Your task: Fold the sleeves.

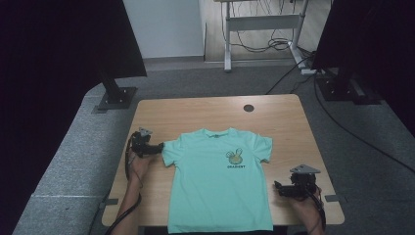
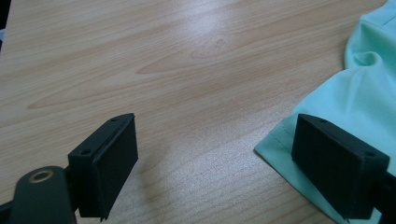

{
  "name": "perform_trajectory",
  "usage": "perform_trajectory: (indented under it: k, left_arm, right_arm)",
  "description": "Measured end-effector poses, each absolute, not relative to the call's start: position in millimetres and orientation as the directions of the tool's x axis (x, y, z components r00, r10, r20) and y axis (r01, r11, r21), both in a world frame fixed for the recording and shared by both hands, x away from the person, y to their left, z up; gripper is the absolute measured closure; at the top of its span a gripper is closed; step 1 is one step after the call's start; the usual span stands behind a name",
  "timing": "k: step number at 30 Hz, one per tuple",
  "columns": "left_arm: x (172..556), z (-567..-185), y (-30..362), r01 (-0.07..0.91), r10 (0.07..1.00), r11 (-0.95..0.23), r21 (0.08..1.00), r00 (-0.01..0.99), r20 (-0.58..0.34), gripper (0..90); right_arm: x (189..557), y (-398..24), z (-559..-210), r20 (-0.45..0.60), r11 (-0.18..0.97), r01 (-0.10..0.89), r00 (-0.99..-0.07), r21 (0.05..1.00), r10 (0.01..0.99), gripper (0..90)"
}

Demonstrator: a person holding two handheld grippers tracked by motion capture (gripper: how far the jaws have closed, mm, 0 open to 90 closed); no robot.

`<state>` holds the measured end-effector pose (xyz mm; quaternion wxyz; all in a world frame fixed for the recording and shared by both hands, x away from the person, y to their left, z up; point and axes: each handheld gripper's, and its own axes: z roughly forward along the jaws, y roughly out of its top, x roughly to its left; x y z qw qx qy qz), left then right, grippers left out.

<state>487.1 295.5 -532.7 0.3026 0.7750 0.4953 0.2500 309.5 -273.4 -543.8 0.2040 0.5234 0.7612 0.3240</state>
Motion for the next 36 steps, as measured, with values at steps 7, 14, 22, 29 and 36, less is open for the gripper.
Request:
perform_trajectory:
  k: [7,14,22,29,36]
  left_arm:
    - [485,-535,301,0.614,0.914,-0.291,0.734,0.406,0.023,22.3]
    - [481,-534,299,0.595,0.888,-0.301,0.746,0.459,-0.008,45.6]
    - [479,-533,293,0.611,0.887,-0.277,0.741,0.460,-0.048,77.4]
    - [477,-534,293,0.617,0.890,-0.249,0.747,0.450,-0.075,88.3]
    - [474,-533,287,0.606,0.899,-0.279,0.744,0.437,-0.018,89.5]
  right_arm:
    - [309,-273,-544,0.029,0.242,0.665,-0.369,0.707,0.929,3.0]
    - [309,-273,-544,0.029,0.242,0.665,-0.369,0.707,0.929,3.0]
    - [309,-273,-544,0.029,0.242,0.665,-0.369,0.707,0.929,3.0]
    - [310,-273,-544,0.028,0.243,0.664,-0.369,0.707,0.929,3.0]
    - [309,-273,-544,0.029,0.242,0.665,-0.369,0.707,0.929,3.1]
